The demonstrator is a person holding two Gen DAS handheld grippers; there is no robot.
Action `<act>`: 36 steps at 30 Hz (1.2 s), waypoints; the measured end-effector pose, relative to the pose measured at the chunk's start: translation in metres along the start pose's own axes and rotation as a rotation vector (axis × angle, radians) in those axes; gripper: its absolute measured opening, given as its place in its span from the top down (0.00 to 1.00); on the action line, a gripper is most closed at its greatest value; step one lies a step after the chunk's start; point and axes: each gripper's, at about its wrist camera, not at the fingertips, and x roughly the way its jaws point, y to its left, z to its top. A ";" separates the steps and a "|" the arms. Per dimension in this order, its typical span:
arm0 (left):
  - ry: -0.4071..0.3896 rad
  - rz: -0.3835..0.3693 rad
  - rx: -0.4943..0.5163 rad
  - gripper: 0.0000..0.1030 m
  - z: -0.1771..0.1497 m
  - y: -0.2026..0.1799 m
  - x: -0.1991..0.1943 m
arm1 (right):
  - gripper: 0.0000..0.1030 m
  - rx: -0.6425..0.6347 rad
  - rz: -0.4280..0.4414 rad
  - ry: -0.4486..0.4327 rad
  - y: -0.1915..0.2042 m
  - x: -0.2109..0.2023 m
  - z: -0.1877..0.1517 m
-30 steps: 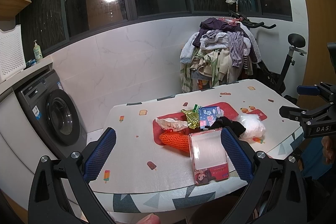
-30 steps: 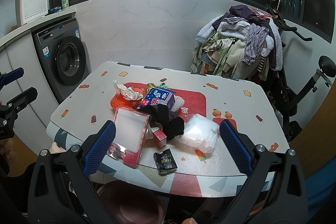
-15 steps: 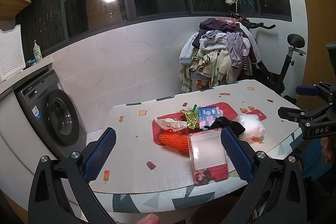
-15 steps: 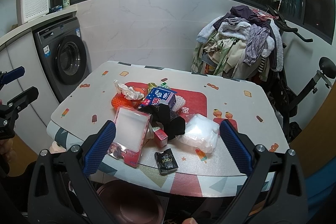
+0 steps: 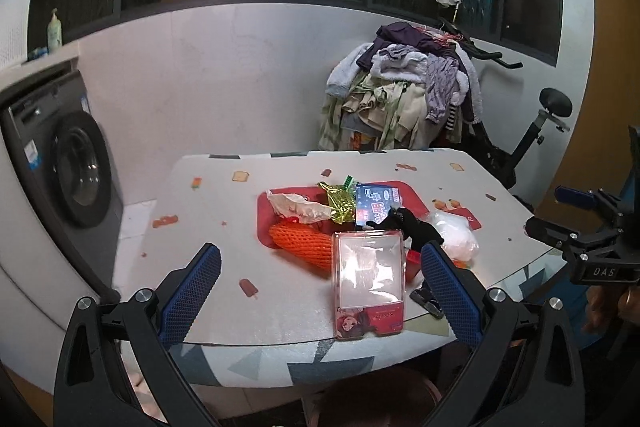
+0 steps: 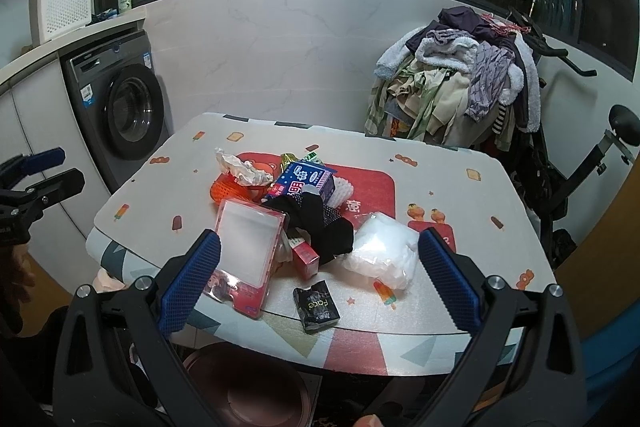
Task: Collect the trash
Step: 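Grasp the black Face wrapper with the right tool while the left tool grasps the clear plastic box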
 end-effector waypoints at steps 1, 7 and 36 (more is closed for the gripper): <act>-0.009 0.020 0.008 0.05 -0.002 0.000 0.002 | 0.05 0.005 0.004 0.002 0.000 0.003 -0.001; -0.031 0.036 0.026 0.05 -0.018 0.005 0.020 | 0.05 0.035 0.022 0.028 -0.007 0.028 -0.023; 0.170 -0.089 -0.031 0.05 -0.059 0.009 0.092 | 0.61 0.000 0.175 0.380 -0.010 0.202 -0.122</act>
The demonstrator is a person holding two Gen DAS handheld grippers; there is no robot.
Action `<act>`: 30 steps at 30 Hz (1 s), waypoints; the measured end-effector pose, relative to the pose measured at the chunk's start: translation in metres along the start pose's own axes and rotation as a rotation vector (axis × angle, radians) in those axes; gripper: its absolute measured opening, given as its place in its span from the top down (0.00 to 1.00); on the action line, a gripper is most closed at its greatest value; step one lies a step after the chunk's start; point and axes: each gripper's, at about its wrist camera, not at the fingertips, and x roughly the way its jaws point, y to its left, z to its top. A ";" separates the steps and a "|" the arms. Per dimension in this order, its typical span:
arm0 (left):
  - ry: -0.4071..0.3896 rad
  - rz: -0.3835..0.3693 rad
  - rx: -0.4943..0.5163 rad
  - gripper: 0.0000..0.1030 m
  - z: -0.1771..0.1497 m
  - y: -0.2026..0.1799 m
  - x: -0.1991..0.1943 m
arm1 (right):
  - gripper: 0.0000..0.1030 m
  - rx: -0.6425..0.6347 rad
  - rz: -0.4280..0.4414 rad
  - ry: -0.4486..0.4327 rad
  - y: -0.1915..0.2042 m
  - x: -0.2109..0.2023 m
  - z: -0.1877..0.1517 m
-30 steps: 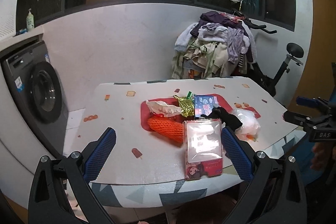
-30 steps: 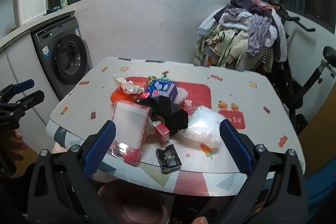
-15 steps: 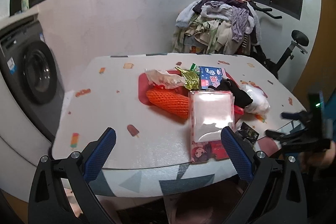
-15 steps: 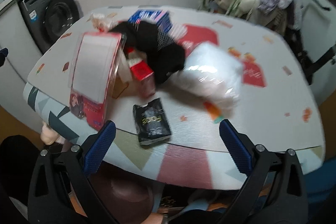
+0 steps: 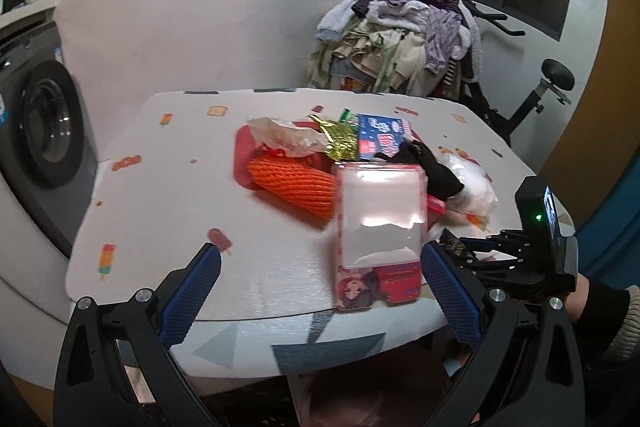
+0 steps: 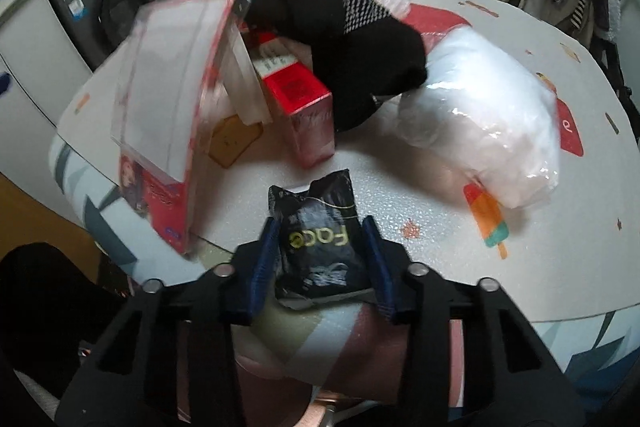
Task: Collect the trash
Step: 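Grasp the black Face wrapper with the right tool while the left tool grasps the clear plastic box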
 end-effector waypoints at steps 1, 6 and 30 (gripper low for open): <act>0.005 -0.009 0.007 0.05 0.001 -0.003 0.004 | 0.61 0.008 0.002 -0.010 -0.002 -0.004 -0.001; 0.038 -0.024 0.052 0.05 0.009 -0.025 0.035 | 0.62 0.051 -0.004 -0.084 -0.014 -0.031 -0.003; 0.172 0.030 0.032 0.05 0.040 -0.064 0.154 | 0.63 0.096 0.019 -0.151 -0.034 -0.061 -0.014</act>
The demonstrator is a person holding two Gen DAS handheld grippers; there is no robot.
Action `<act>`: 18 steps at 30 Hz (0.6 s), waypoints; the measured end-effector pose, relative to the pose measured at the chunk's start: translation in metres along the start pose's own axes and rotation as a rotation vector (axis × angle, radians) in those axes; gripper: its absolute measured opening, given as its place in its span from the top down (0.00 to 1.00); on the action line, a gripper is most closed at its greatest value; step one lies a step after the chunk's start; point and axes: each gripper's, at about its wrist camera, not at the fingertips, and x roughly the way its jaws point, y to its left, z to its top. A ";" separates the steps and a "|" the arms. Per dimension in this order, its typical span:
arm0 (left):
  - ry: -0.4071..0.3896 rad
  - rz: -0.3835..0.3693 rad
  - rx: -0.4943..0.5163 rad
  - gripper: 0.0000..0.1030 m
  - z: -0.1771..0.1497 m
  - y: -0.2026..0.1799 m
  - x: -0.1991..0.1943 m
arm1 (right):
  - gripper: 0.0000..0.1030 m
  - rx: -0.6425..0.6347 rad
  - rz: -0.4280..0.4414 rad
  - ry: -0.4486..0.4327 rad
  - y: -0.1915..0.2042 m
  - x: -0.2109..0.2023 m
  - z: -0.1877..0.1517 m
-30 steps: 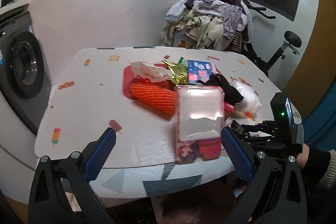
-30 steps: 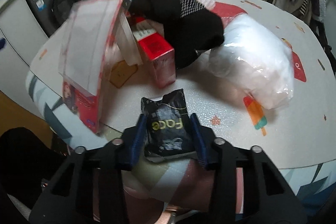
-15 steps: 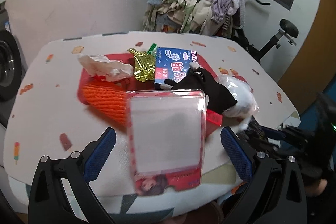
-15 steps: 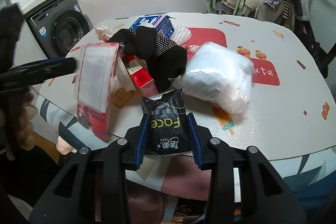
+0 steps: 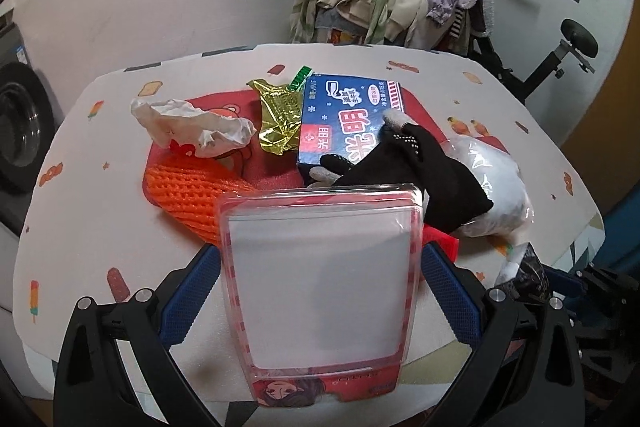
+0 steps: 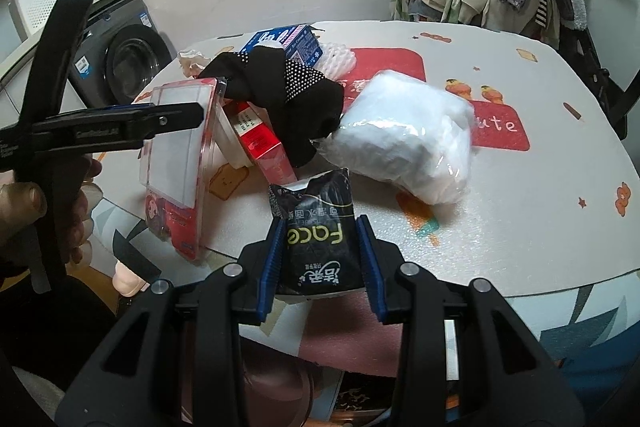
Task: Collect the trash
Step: 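Lower both held items into the brown bin under the table and release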
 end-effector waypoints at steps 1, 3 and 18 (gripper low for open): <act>0.001 -0.001 0.000 0.05 0.000 -0.001 0.001 | 0.63 0.000 0.000 0.001 0.000 0.000 0.000; 0.004 -0.013 0.001 0.05 0.000 -0.001 0.002 | 0.63 0.000 -0.001 0.001 0.000 0.000 0.000; -0.041 -0.086 0.066 0.09 -0.024 -0.005 -0.055 | 0.63 -0.015 -0.003 -0.042 0.014 -0.024 -0.001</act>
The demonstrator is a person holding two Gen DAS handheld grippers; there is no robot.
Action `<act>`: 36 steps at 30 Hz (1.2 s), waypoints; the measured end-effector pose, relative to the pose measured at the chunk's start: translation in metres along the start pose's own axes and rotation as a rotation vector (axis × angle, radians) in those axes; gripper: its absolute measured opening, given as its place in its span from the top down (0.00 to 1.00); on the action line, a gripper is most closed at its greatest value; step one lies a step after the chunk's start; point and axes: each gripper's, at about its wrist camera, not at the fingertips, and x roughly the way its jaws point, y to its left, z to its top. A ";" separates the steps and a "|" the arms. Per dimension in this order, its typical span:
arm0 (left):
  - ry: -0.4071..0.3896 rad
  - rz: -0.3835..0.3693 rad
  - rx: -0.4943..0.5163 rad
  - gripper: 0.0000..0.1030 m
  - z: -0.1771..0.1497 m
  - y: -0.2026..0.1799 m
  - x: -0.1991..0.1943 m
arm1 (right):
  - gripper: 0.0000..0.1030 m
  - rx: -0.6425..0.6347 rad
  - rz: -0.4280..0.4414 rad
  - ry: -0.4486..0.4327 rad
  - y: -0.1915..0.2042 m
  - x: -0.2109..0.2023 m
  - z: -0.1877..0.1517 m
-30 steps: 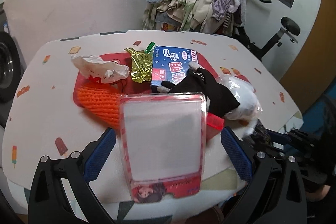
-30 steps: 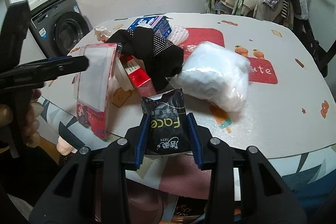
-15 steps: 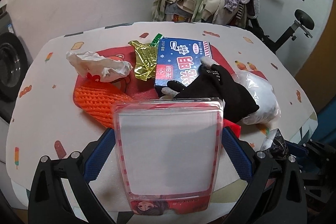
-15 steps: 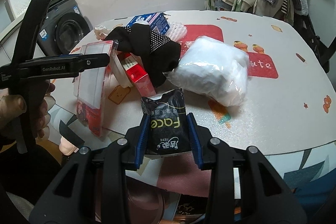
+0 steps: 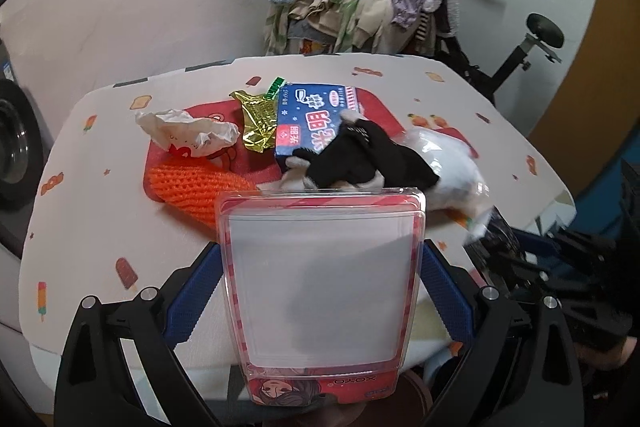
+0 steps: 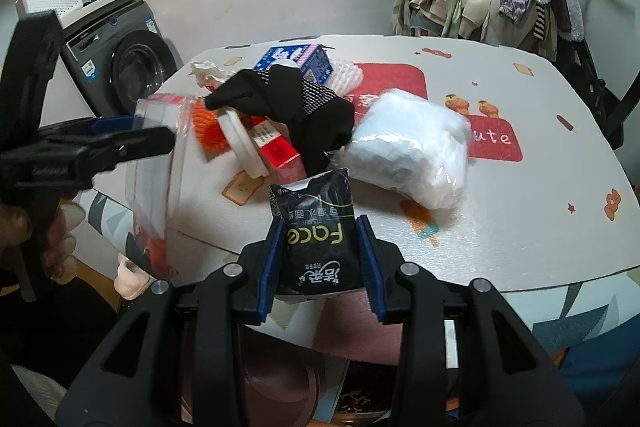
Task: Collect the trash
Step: 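Lower both held items into the brown bin under the table and release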
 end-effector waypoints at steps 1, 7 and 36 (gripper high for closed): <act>-0.004 -0.007 0.003 0.09 -0.006 -0.001 -0.007 | 0.63 -0.004 0.001 -0.003 0.003 -0.002 -0.001; -0.012 -0.024 0.019 0.09 -0.038 -0.002 -0.035 | 0.63 -0.025 0.005 -0.015 0.020 -0.014 -0.008; 0.114 -0.084 0.017 0.06 -0.159 -0.008 -0.006 | 0.63 -0.015 -0.009 0.021 0.039 -0.024 -0.067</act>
